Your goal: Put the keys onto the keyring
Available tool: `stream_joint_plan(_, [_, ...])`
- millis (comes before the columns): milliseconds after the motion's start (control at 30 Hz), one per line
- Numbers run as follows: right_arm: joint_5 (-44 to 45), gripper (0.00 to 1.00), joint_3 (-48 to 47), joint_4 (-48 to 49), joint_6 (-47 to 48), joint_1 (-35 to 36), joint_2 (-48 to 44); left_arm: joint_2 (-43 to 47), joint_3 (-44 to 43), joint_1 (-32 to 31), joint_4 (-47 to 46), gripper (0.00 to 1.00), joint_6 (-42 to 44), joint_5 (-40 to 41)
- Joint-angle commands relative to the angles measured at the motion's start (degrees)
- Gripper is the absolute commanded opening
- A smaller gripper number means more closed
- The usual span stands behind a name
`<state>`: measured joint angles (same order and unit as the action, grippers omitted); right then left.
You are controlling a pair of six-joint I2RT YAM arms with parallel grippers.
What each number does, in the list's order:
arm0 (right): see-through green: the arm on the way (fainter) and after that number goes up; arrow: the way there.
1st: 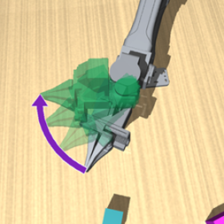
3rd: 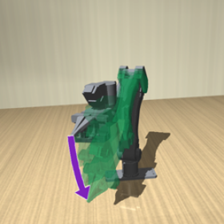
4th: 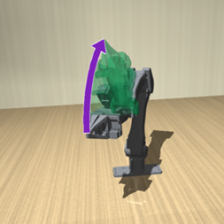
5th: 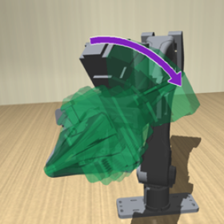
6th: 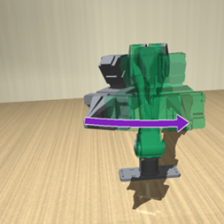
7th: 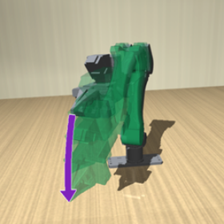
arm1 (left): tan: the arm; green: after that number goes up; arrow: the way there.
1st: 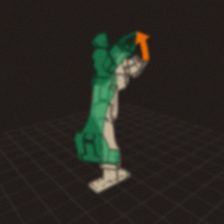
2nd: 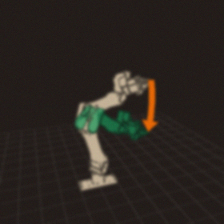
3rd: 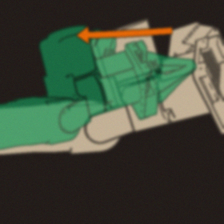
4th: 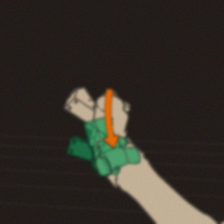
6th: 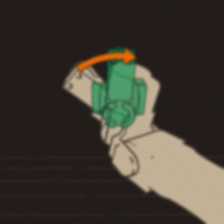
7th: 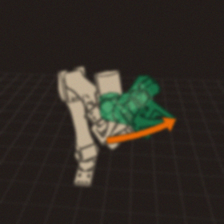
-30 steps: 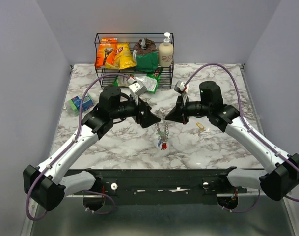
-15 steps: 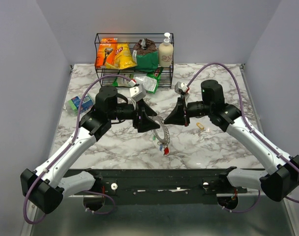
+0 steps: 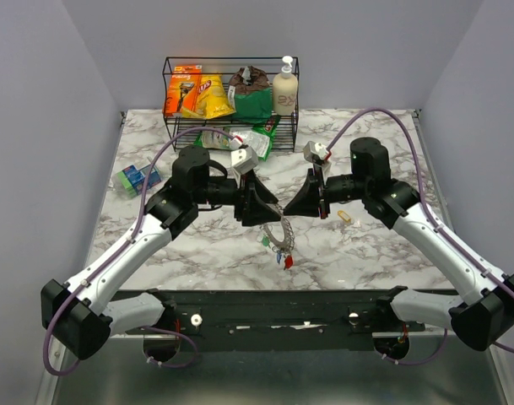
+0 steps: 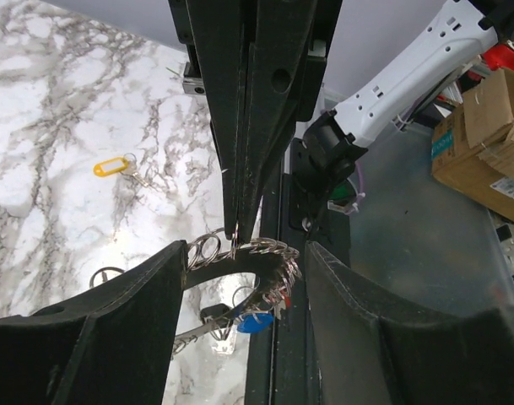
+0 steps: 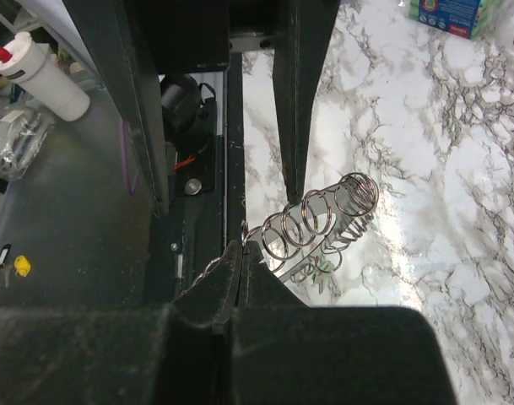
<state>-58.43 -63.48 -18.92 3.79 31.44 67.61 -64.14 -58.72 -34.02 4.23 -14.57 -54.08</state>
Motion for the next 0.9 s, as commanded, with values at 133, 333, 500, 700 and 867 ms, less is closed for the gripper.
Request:
stream_joint_plan(133, [-2.4,0.01,0.2,2.8,-1.2,0.3,-2.6,-3.7,-5.4,-3.8,6.7,0.58,3.9,2.5])
stream_joint_plan(333, [-1.9,0.01,0.9,2.9,-1.2,0.3,-3.5,-3.4,-5.5,-4.3,6.2,0.52,3.8,2.8])
stream_joint_plan(500, [-1.6,0.01,1.0,2.9,-1.2,0.3,-3.5,-3.7,-6.1,-4.5,7.2,0.39,4.3,2.7])
stream_joint_plan(700, [-1.9,0.01,1.0,2.9,-1.2,0.3,-4.2,-3.8,-6.7,-4.6,8.5,0.1,5.2,2.6])
stream_joint_plan(867, [-2.2,0.01,1.0,2.9,-1.2,0.3,-4.4,-3.7,-6.5,-4.7,8.9,0.0,5.7,2.2])
